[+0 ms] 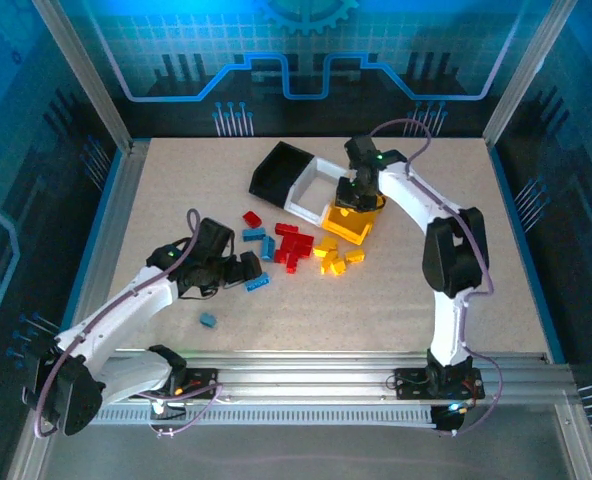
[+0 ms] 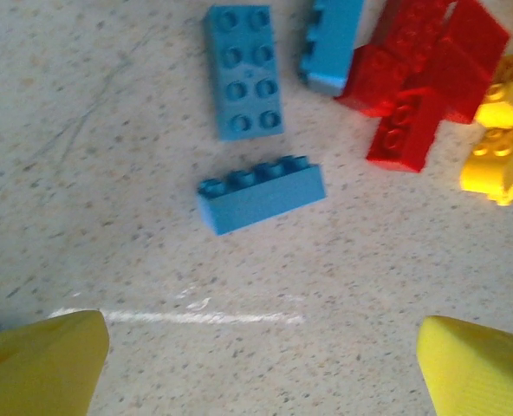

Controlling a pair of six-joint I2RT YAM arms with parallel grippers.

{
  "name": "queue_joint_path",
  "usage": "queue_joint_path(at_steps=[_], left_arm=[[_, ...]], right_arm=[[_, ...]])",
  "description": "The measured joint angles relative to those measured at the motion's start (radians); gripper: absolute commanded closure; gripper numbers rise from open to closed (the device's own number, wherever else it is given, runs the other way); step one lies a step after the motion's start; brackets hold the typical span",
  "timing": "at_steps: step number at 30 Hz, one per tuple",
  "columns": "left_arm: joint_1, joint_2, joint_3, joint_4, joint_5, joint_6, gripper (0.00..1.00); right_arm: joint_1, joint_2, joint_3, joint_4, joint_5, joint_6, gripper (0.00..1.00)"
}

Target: Sort the legos into containers by color

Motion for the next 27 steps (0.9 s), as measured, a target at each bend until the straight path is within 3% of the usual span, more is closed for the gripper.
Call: queue_joint_path(at_steps=[4,7,10,14,20,27], left_arm=[[0.021,-0.018,0.000,-0.063,0.000,-0.002,0.07],[0.024,-0.045,-0.001,-0.084,0.000,-0.005,0.08],[0.024,-0.054,-0.002,-0.087,0.011,-0.010,0.09],[0.024,-0.028,-0.002,-0.079,0.029,-0.011,0.11],[0.001,0.058,0.000,-0.039,0.043,-0.016,0.11],[-0.027,0.102,0.016,0.008,0.065,-0.046,0.11]], right_arm=[[0.000,0.042,0.073,-0.044,0.018,-0.035,0.49],[-0.002,0.036,0.096,-0.060,0.022,-0.053,0.42],[0.001,0.005,0.083,-0.078,0.031,-0.068,0.41],[0.023,-0.140,-0.061,-0.087,0.031,-0.085,0.41],[0.132,-0.365,-0.358,-0.100,0.011,-0.109,0.52],[0.166,-0.320,-0.495,-0.060,0.003,-0.151,0.51]])
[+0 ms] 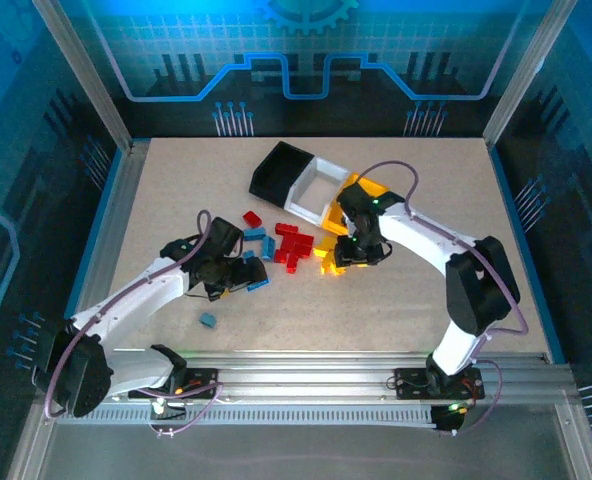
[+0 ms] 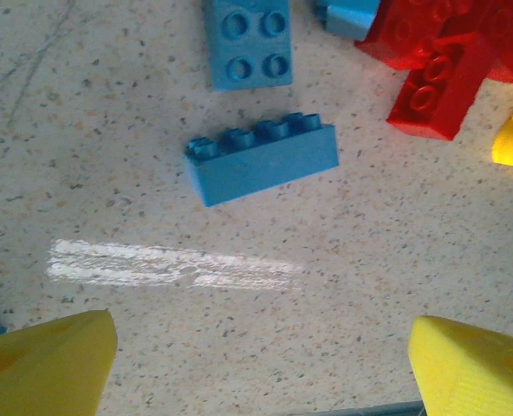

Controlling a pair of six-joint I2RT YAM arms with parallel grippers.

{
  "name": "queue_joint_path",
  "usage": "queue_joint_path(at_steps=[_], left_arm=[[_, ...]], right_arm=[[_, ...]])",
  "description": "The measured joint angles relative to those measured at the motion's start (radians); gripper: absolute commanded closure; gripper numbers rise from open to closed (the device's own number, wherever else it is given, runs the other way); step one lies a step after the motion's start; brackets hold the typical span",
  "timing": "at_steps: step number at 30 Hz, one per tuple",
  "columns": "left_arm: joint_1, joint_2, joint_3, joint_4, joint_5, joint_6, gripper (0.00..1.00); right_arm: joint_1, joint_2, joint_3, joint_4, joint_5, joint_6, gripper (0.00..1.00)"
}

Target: Sort the legos into containers by color

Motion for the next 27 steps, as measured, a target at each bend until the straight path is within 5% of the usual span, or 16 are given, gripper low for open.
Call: queue_joint_path(at_steps=[16,27], left_arm=[[-0.001,-0.081,-0.005,-0.003,0.002,-0.011,0.10],[-0.001,-0.117,-0.039,-0.023,0.002,-0.011,0.10]], right_arm=[[0.045,0.193,0.063,0.072,0.051,-0.065,0.47],[0.070,0.212,0.090,0.080,0.085,-0.064,0.69]])
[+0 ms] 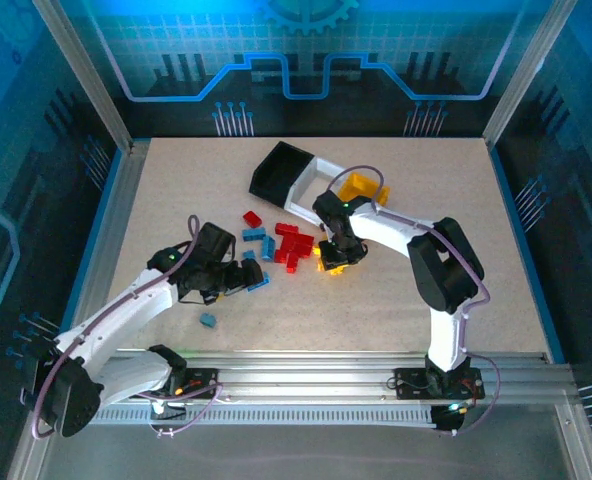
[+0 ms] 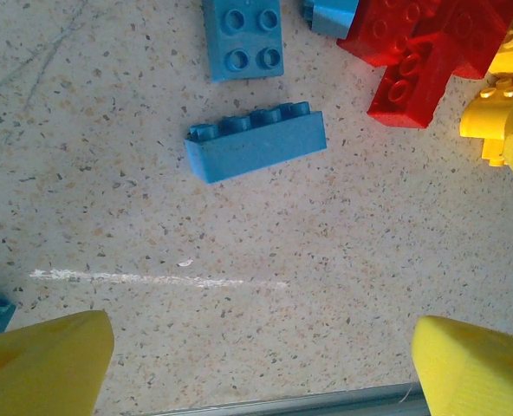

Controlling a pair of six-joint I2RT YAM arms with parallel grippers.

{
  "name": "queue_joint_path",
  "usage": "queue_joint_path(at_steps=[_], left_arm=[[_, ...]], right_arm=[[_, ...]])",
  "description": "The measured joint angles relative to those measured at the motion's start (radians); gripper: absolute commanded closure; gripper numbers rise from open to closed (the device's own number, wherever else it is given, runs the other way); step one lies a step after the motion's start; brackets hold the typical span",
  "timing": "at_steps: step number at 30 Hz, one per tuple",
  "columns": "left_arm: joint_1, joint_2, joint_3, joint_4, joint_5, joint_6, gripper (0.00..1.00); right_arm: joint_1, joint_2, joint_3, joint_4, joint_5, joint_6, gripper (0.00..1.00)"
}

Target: Sort the legos into containers by color

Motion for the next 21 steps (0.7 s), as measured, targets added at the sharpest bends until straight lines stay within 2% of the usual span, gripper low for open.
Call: queue_joint_path(at_steps=[7,12,15,21], left_arm=[[0.002,0.000,-0.010,0.003,0.000,0.001,0.10],[-0.002,0.013,-0.006,0.003,0.004,0.021,0.10],[-0.017,0.037,0.016,0.004,0.005,0.030,0.10],[-0.052,0.065,0.069,0.004,0.012,0.061,0.11]], right_arm=[[-0.001,-0.106,-0.008,-0.052,0.013,0.016,0.68],[-0.044,-0.184,0.134,-0.113,0.011,0.026,0.68],[-0.103,-0.156,0.261,-0.123,0.013,0.024,0.68],[-0.203,0.040,0.466,-0.129,0.027,0.013,0.68]])
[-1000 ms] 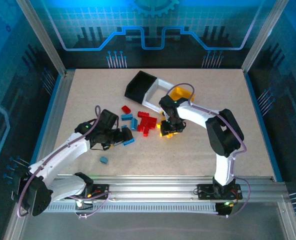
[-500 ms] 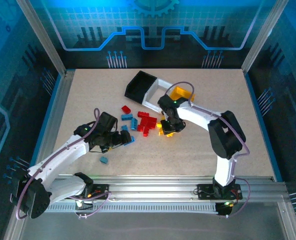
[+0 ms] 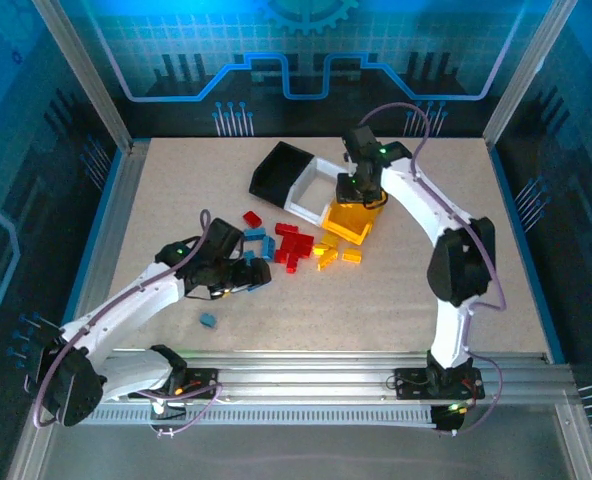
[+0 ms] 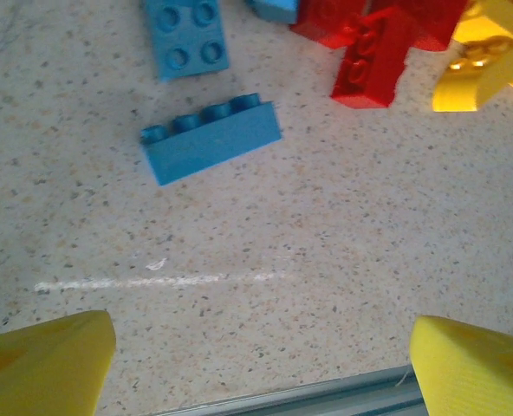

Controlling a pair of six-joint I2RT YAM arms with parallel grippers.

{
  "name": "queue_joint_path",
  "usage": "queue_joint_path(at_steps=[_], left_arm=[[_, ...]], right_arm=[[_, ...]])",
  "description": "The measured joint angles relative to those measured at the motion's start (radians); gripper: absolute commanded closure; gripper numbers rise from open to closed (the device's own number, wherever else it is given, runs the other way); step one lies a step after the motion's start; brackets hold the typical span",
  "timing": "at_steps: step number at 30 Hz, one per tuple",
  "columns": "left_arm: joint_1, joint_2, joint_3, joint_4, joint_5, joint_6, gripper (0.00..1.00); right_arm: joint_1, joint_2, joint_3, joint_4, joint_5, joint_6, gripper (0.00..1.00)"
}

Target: Sort the legos into containers by color

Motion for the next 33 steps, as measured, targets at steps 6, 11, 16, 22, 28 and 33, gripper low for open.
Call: queue_joint_path(at_steps=[6,11,16,22,28,33], left_arm=[[-0.029,0.034,0.058,-0.002,0.007,0.041,0.11],[-0.032,0.069,0.076,-0.002,0.011,0.059,0.11],[-0.032,0.131,0.107,0.006,0.019,0.072,0.11],[-0.032,0.206,0.128,0.052,0.040,0.071,0.11],[-0.035,0.261,0.153,0.079,0.060,0.064,0.11],[-0.040,0.254,0.161,0.079,0.060,0.064,0.11]], right_arm=[[-0.027,0.186,0.084,-0.032,0.012,-0.010,0.55],[-0.027,0.205,0.121,-0.069,0.012,-0.017,0.36],[-0.015,0.047,-0.018,-0.065,0.035,0.007,0.32],[0.038,-0.333,-0.444,-0.036,0.026,0.089,0.24],[0.069,-0.330,-0.618,0.056,0.005,0.123,0.14],[0.073,-0.233,-0.599,0.126,0.004,0.122,0.14]])
